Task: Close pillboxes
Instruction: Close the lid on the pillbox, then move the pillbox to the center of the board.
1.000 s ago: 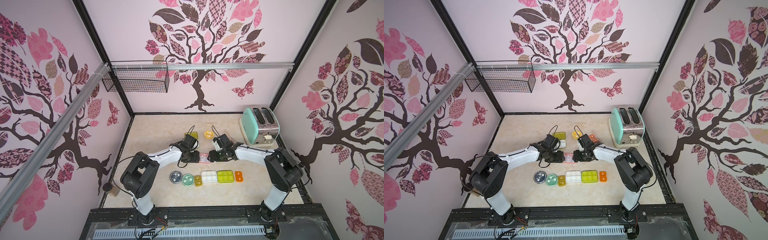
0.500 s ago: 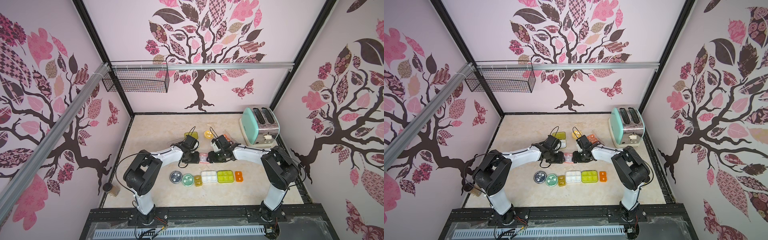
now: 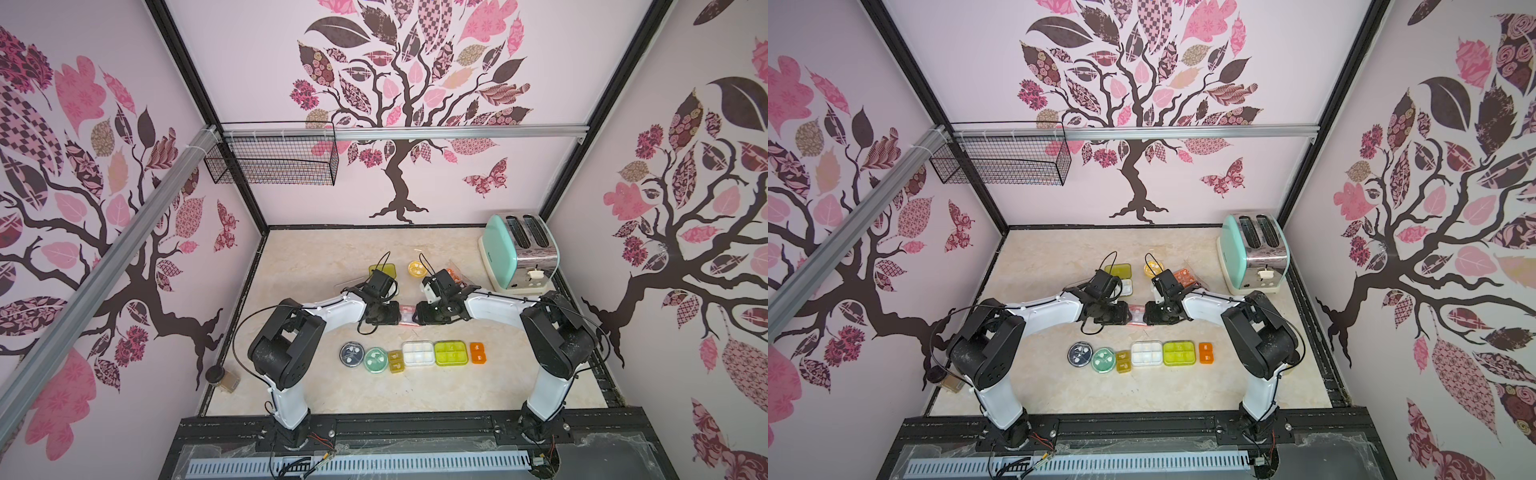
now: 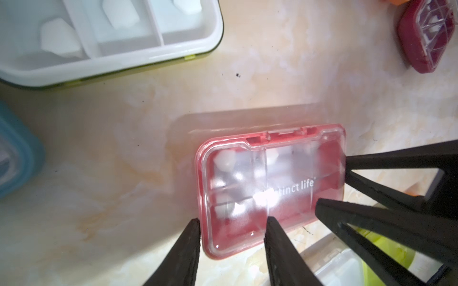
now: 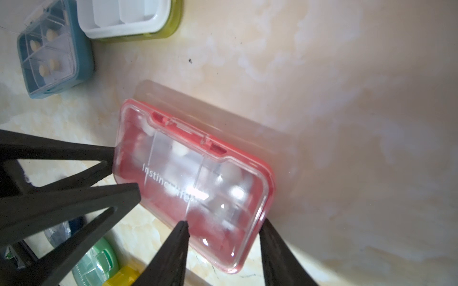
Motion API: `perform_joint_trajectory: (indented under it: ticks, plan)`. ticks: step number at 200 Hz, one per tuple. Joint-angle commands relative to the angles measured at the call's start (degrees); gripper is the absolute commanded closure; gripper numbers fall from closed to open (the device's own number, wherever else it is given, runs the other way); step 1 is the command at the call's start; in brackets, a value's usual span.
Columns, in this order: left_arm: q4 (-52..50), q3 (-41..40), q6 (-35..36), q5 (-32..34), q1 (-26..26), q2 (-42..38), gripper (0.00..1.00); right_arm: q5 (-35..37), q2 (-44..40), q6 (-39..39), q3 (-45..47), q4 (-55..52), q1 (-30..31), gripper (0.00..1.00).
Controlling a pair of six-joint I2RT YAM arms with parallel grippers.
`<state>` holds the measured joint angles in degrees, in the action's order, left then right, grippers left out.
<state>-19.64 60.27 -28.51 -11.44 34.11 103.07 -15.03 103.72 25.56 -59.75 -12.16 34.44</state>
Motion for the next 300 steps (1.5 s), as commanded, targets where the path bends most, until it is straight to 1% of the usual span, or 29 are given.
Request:
perform_joint_trajectory:
  ticks: [1,16,34,44,67,101,122,148,172,209,252,300]
  plan:
    - [-1.25,-1.69,0.01,0.98,0.00,1.13,0.55,-0.67,0.67,-0.03,-2.09,-1.24,0.28,0.48]
    - [-2.99,-0.50,0.49,1.28,0.00,-0.68,0.53,-0.71,-0.12,-0.42,-3.49,-2.33,-0.05,0.42]
    - [-5.43,1.74,1.42,1.77,-0.19,-2.57,0.50,-1.77,-1.93,-1.09,-3.77,-2.95,-2.05,0.26]
    - [-5.98,2.69,1.82,1.82,-0.62,-3.35,0.47,-2.87,-3.15,-1.39,-3.41,-3.20,-3.55,0.24]
    - [-5.80,4.46,2.48,1.69,-1.87,-3.47,0.42,-2.72,-6.60,-1.70,-2.49,-4.62,-4.97,0.25]
    - [-7.34,9.10,4.54,0.96,-2.91,0.53,0.41,-0.74,-13.34,-1.42,0.10,-7.82,-5.42,0.28]
    - [-9.52,11.21,5.55,1.76,-2.93,2.93,0.41,0.01,-17.74,-1.43,2.09,-10.39,-8.08,0.29]
    - [-9.01,11.79,5.36,0.33,-2.65,4.95,0.46,2.41,-23.70,-3.35,3.39,-13.47,-10.71,0.30]
    - [-9.03,12.25,4.42,-0.52,-2.17,6.71,0.48,1.26,-27.21,-3.46,4.49,-14.53,-13.56,0.32]
    - [-8.49,12.33,2.99,-1.96,-0.52,7.51,0.52,-1.62,-28.35,-3.65,7.51,-12.93,-17.84,0.33]
    - [-5.99,10.82,-2.39,-4.05,2.72,7.04,0.53,-1.47,-28.36,-4.20,8.05,-11.83,-18.52,0.33]
    - [-1.80,10.51,-8.59,-6.03,8.51,7.14,0.57,-2.24,-28.40,-4.47,9.01,-10.79,-19.48,0.33]
